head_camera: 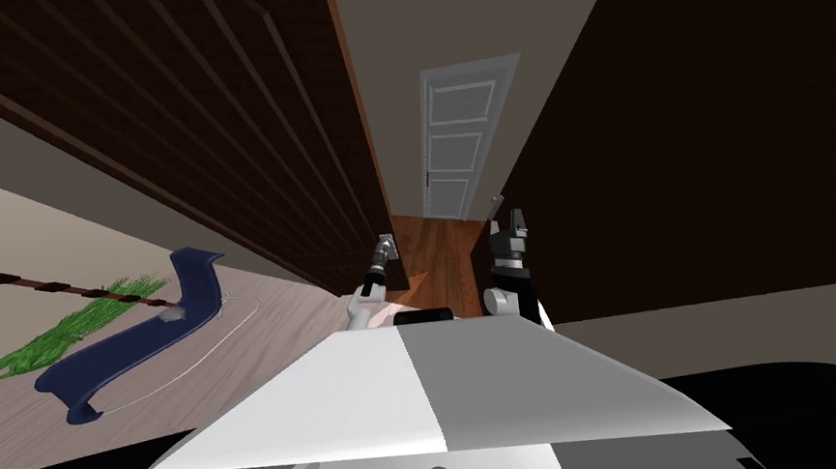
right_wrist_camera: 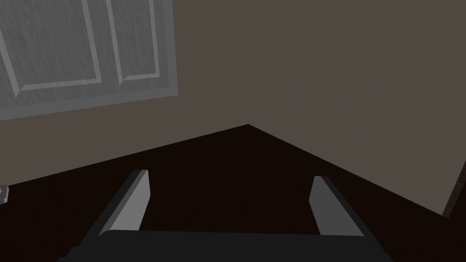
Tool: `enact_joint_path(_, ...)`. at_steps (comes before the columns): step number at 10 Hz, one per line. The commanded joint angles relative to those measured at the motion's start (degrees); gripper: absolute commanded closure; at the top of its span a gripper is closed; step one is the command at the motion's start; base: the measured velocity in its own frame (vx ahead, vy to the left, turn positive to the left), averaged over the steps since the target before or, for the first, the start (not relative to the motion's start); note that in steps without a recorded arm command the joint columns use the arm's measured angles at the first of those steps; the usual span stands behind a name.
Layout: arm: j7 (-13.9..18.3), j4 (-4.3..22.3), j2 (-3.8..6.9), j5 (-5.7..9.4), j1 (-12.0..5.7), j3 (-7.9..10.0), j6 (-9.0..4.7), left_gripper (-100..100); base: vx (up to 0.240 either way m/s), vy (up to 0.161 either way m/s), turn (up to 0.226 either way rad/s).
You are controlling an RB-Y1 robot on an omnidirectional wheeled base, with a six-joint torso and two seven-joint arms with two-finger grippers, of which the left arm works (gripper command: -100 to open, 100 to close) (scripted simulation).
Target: Push the door open
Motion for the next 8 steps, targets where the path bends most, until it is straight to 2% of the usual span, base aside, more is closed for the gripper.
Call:
enact_joint_path(1,-0.1,0.4,-0.51,0.04,-0.32,0.27,-0.22,-100,0.197,0.013,-0.017)
enact_joint_path(2,-0.1,0.2,-0.31,0.02,-0.21,0.16,-0.11,-100,0.086,0.008,-0.005)
enact_joint_path(3,-0.1,0.2,-0.31,0.02,-0.21,0.16,-0.11,100,-0.013,-0.002,0.006)
enact_joint_path(8,-0.1,0.2,-0.31,0.02,-0.21,0.16,-0.11,100,-0.016,-0.001,0.0)
